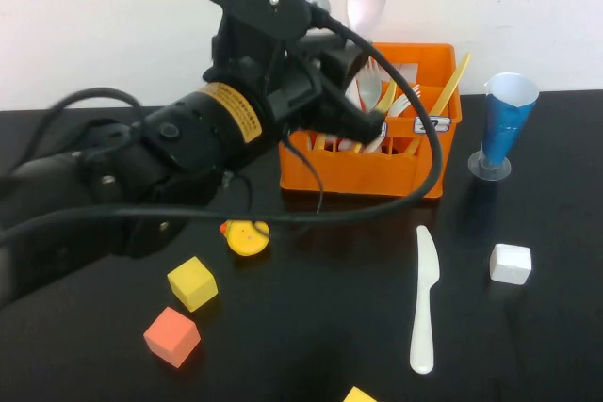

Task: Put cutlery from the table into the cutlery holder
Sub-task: Place the spoon on the box

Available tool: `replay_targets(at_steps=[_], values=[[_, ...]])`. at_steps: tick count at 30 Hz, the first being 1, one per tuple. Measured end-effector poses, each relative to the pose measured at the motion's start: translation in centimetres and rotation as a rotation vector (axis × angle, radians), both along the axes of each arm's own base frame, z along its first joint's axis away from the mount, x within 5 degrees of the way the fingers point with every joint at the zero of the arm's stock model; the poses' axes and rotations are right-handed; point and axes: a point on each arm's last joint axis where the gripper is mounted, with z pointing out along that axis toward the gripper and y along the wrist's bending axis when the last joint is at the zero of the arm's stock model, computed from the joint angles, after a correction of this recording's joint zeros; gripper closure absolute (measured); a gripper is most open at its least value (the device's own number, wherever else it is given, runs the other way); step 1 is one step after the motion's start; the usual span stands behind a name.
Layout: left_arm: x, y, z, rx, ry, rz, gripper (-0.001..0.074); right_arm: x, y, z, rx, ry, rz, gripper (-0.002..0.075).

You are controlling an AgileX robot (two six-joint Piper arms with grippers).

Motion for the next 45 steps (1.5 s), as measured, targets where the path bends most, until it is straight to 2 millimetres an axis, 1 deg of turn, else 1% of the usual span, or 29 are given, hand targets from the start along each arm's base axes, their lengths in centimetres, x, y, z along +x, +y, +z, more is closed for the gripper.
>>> replay_targets(at_steps=[4, 8, 12, 15, 17, 20, 23, 25, 27, 29, 35, 39, 42, 44, 45], values=[[2.6, 0.5, -1.1, -0.108, -0.095, 0.024, 0.0635, 0.0, 0.0, 0.0, 0.000, 0.000, 0.000, 0.0697], [5.1, 1.8, -2.5, -0.225, -0.185, 0.083, 0.0635, 0.0, 0.0, 0.0, 0.000, 0.000, 0.000, 0.0697], [6.6, 2.0, -4.7, -0.279, -0.198, 0.119, 0.0635, 0.0, 0.0, 0.0, 0.000, 0.000, 0.000, 0.0697], [7.2, 1.8, -6.1, -0.268, -0.178, 0.124, 0.0635, 0.0, 0.0, 0.0, 0.000, 0.000, 0.000, 0.0697], [7.2, 1.3, -6.4, -0.255, -0.180, 0.102, 0.0635, 0.0, 0.0, 0.0, 0.000, 0.000, 0.000, 0.0697], [7.2, 0.3, -5.6, -0.247, -0.216, 0.055, 0.0635, 0.0, 0.0, 0.0, 0.000, 0.000, 0.000, 0.0697], [7.1, -0.7, -4.3, -0.255, -0.261, 0.018, 0.0635, 0.0, 0.0, 0.0, 0.000, 0.000, 0.000, 0.0697], [7.2, -1.0, -3.7, -0.261, -0.276, 0.010, 0.0635, 0.0, 0.0, 0.0, 0.000, 0.000, 0.000, 0.0697], [7.3, -1.0, -3.7, -0.259, -0.279, 0.011, 0.0635, 0.0, 0.0, 0.0, 0.000, 0.000, 0.000, 0.0697], [7.6, -0.9, -4.0, -0.233, -0.282, 0.021, 0.0635, 0.0, 0.0, 0.0, 0.000, 0.000, 0.000, 0.0697], [8.9, 0.5, -5.1, -0.194, -0.252, 0.070, 0.0635, 0.0, 0.0, 0.0, 0.000, 0.000, 0.000, 0.0697], [9.7, 1.1, -6.3, -0.180, -0.223, 0.095, 0.0635, 0.0, 0.0, 0.0, 0.000, 0.000, 0.000, 0.0697], [10.1, 1.1, -7.5, -0.177, -0.188, 0.098, 0.0634, 0.0, 0.0, 0.0, 0.000, 0.000, 0.000, 0.0697], [10.2, 1.1, -8.1, -0.177, -0.161, 0.099, 0.0613, 0.0, 0.0, 0.0, 0.000, 0.000, 0.000, 0.0697], [10.3, 1.1, -8.2, -0.177, -0.147, 0.101, 0.0589, 0.0, 0.0, 0.0, 0.000, 0.000, 0.000, 0.0697]])
